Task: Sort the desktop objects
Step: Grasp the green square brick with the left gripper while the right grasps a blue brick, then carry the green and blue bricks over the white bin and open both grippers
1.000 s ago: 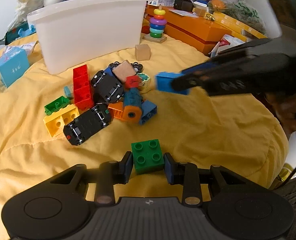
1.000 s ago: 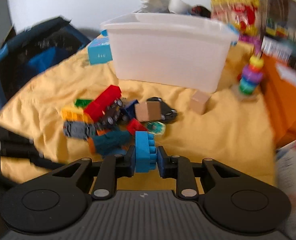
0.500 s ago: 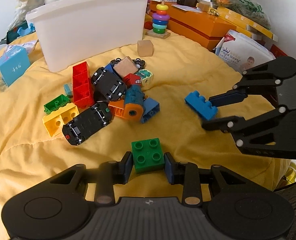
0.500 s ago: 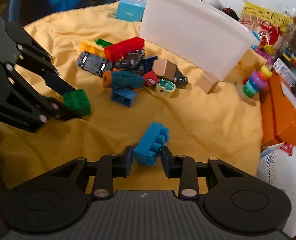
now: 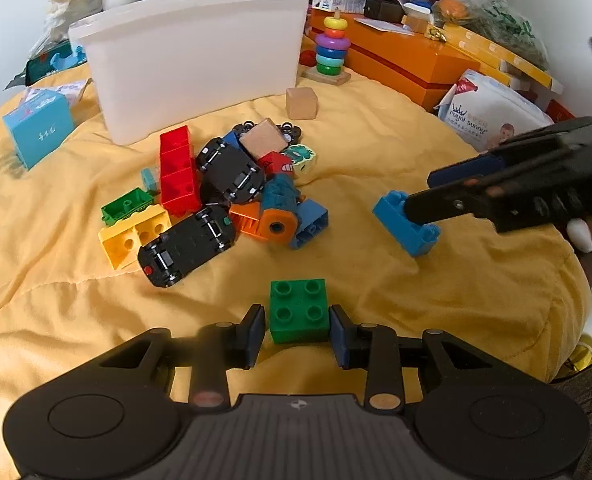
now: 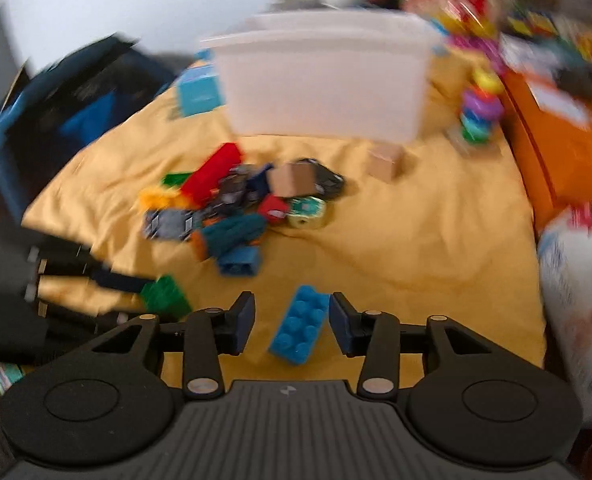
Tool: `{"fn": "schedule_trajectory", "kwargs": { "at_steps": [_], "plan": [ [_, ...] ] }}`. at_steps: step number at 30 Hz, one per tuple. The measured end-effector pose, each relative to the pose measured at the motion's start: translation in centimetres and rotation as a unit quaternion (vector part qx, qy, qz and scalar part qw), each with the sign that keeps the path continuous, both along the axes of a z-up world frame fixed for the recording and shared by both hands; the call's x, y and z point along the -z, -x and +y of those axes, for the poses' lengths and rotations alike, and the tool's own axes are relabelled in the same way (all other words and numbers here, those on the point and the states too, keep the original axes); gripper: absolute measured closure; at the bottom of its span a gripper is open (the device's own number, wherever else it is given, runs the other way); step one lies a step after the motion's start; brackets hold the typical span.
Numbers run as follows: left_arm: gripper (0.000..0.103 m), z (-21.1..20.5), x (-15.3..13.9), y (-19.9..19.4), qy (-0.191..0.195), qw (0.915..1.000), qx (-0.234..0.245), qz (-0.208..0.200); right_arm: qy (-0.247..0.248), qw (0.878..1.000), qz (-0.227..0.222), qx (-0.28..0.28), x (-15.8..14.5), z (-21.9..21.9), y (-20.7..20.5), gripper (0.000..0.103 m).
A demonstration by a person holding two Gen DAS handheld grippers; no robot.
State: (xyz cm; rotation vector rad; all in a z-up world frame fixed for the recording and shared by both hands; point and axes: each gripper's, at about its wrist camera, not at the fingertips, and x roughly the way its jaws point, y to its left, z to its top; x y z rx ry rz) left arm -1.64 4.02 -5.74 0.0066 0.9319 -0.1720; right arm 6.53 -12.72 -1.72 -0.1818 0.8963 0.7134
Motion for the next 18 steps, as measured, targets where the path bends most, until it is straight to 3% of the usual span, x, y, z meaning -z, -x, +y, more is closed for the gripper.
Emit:
{"fn": "schedule_trajectory", "kwargs": {
  "at_steps": [3,6,8,12,18],
  "plan": [
    [0.065,0.0,0.2,-0.2,-0.004,1.0000,0.005,0.003,-0.011,0.997,0.055,0.044,1.2,-0.3,-1.3,0.055],
    [0.067,-0.1,0.2,-0.3,0.001,0.9999,0.011,0.001,-0.005,0.996,0.083,0.044,2.4,-0.1,-1.5,0.055],
    [0.069,-0.3,0.2,-0.3,-0.002,0.9999,0.014,0.000,0.008,0.996,0.088,0.024,3.1,0.3,-1.2,0.073],
    [0.069,-0.6,-0.4,-0.2,-0.012,0.9996,0.024,-0.006,0.038,0.998,0.046,-0.015,2.8,0.8,0.2,0.075],
    [0.069,0.0,-5.1,0.2,0.002,0.9972,0.008,-0.074,0.037,0.998,-0.045,-0.035,-0.5,0.2,1.2,0.075]
  ]
}}
